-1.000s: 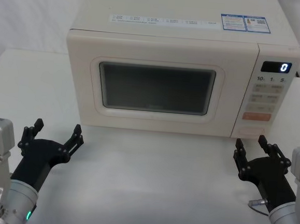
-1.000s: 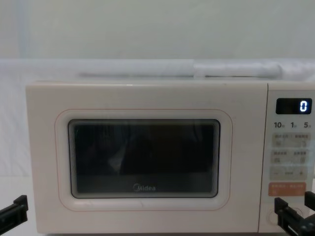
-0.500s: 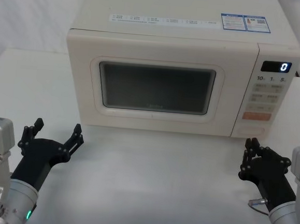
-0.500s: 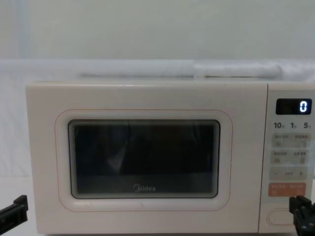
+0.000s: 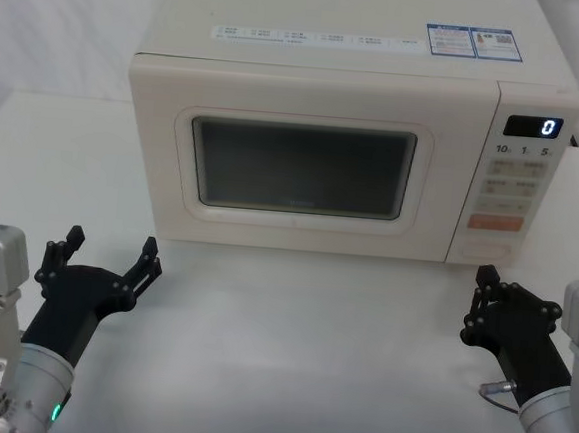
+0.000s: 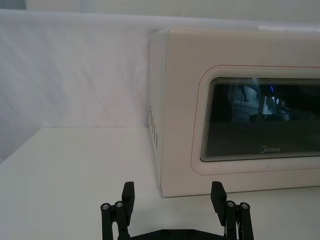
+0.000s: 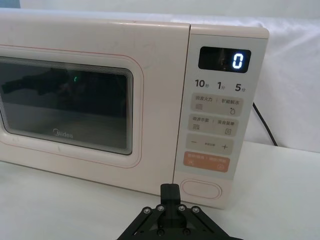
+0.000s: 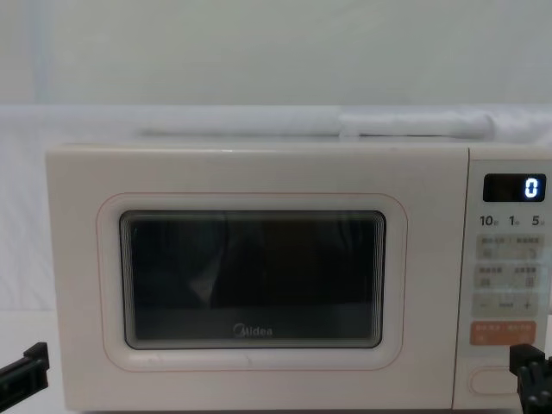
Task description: Press the button to open the microwave door with one hand; close the microwave door with the other hand.
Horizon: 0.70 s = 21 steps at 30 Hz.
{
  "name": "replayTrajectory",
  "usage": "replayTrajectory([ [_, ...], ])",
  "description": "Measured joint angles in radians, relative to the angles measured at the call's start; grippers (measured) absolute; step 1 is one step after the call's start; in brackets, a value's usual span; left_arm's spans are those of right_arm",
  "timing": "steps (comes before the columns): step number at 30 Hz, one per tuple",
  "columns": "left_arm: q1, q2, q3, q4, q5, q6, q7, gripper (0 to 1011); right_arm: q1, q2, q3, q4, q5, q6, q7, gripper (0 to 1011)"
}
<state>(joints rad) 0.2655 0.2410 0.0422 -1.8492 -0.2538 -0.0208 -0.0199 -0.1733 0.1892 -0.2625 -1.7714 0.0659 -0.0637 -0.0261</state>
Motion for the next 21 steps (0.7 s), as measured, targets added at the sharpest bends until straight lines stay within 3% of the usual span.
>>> replayTrajectory([
  [6, 0.000, 0.000, 0.000, 0.000, 0.000, 0.000, 0.000, 1001, 0.000, 0.000, 0.001, -0.001, 0.000, 0.001, 0.000, 0],
  [9, 0.000, 0.000, 0.000, 0.000, 0.000, 0.000, 0.000, 1001, -0.003, 0.004, 0.010, -0.032, -0.002, 0.008, 0.012, 0],
  [14, 0.000, 0.000, 0.000, 0.000, 0.000, 0.000, 0.000, 1001, 0.000, 0.017, 0.037, -0.074, 0.001, 0.044, 0.051, 0],
  [21, 0.000, 0.000, 0.000, 0.000, 0.000, 0.000, 0.000, 1001, 0.033, 0.028, 0.077, -0.064, 0.003, 0.118, 0.096, 0],
])
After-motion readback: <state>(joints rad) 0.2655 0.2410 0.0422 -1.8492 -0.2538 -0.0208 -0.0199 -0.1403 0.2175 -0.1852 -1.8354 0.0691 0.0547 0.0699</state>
